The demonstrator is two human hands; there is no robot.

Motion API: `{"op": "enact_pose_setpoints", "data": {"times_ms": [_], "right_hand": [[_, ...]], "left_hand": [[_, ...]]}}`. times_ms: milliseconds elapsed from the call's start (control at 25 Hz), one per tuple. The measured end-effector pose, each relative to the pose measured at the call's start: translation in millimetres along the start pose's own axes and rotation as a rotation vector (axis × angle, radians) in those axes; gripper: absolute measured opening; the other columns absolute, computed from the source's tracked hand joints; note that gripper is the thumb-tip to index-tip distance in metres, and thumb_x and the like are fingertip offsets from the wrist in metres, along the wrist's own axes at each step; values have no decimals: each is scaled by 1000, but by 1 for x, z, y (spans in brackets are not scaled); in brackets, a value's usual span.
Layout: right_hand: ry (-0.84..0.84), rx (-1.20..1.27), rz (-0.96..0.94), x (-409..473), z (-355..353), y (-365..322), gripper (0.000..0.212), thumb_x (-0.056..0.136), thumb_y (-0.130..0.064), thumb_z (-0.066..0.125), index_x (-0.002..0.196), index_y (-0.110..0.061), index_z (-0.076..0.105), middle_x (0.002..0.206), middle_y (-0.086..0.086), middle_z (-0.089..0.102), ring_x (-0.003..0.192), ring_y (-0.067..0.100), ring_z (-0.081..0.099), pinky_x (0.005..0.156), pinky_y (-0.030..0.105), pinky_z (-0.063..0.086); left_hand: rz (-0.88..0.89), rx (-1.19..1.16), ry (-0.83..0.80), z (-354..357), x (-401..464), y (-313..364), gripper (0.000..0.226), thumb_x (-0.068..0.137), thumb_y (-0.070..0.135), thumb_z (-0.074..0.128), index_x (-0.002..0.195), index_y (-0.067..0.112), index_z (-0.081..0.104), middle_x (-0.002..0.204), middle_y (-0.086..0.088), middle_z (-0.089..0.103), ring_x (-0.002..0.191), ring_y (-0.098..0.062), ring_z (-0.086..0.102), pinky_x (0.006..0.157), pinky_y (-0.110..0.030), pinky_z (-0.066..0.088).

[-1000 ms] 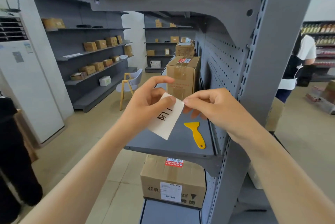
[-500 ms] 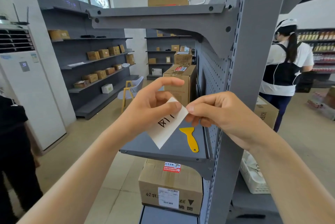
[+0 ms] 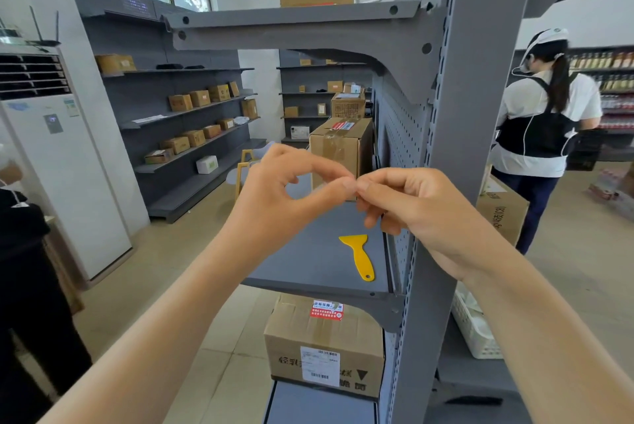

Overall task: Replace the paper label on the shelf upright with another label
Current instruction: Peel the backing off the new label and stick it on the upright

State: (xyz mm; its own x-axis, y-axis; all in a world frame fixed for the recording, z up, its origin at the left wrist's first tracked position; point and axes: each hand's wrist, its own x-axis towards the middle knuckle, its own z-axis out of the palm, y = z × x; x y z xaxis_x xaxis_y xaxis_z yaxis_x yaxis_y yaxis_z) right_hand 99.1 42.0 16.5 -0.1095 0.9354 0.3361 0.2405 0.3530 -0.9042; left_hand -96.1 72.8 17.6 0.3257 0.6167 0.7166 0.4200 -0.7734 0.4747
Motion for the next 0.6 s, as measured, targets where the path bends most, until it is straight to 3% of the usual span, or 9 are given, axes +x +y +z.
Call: {"op": "enact_pose_setpoints", "data": {"times_ms": [120, 320, 600], "right_hand": [[47, -9, -46, 2, 0, 2, 19, 100, -15, 63, 102, -6, 80, 66, -10, 71, 57, 3, 63, 48, 14, 44], [138, -87, -133, 1, 7, 4, 15, 100, -18, 64, 97, -17, 79, 68, -12, 72, 56, 1, 65, 49, 10, 45], [251, -187, -198, -2, 18, 8, 17, 100, -20, 63, 103, -13, 78, 80, -4, 75, 61, 2, 67, 58, 10, 52]], "left_hand": [[9, -77, 15, 0, -1, 4, 18, 75, 59, 70, 91, 51, 74, 84, 35, 70, 97, 0, 57, 79, -15, 45], [18, -132, 89, 5, 0, 1, 12, 79, 49, 74, 89, 45, 77, 82, 26, 76, 94, -15, 67, 82, -41, 55], [67, -69, 174, 12, -2, -1, 11, 87, 24, 77, 88, 35, 78, 84, 23, 74, 90, -6, 70, 83, -25, 55]]}}
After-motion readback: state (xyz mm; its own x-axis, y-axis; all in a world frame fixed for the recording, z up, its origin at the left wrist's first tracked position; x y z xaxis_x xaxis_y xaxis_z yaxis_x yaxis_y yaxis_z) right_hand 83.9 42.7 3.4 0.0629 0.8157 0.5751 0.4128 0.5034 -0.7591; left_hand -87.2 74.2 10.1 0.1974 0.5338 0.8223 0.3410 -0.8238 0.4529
